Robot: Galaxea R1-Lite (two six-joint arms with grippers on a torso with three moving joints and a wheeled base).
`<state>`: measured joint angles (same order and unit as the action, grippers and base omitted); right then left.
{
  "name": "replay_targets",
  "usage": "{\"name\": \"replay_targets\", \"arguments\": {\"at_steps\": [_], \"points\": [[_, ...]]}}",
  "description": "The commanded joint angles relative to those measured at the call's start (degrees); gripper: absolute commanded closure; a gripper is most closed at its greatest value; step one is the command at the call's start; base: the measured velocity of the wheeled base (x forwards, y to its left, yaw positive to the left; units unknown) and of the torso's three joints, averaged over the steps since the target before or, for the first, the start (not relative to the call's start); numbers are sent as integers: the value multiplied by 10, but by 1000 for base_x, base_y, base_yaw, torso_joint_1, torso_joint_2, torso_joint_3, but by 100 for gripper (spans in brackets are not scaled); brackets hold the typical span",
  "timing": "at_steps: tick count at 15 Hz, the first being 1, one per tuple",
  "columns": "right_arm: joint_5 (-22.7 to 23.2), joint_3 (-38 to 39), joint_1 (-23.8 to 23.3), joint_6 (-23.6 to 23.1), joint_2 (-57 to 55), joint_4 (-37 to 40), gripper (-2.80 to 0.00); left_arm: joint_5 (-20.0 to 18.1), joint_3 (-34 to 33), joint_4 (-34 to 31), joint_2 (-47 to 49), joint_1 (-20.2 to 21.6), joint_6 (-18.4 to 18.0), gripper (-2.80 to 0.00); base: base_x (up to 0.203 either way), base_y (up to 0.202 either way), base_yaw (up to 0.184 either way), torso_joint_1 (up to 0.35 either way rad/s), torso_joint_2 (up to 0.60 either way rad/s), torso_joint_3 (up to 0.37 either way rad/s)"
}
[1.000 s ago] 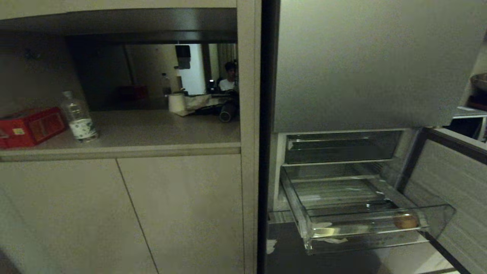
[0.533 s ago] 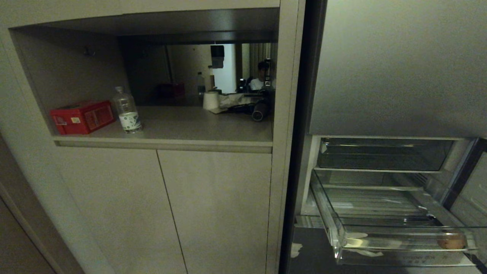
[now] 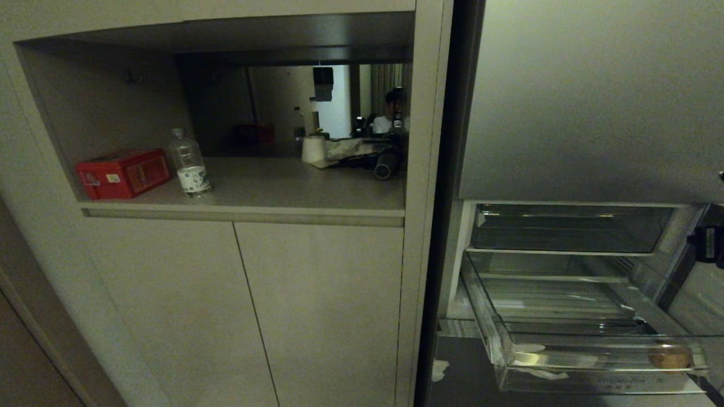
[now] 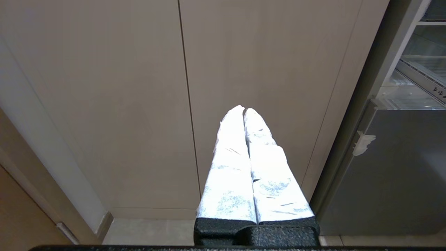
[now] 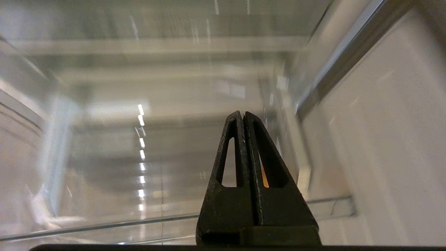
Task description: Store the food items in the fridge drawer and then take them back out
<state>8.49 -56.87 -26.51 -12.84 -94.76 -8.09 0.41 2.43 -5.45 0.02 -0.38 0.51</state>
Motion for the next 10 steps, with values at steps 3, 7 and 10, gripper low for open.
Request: {"name": "replay_targets", "arguments": {"at_steps": [3,7,10], "points": [[-61,-108,28,-1,-164,76,0,0,0,0,1,0,0,0,0,0,0,0,0,0],[-100,-158,34,-1,-235,100,0,0,0,0,1,0,0,0,0,0,0,0,0,0],[-131,-209,30,-2,-265,168,0,0,0,0,1,0,0,0,0,0,0,0,0,0]]}}
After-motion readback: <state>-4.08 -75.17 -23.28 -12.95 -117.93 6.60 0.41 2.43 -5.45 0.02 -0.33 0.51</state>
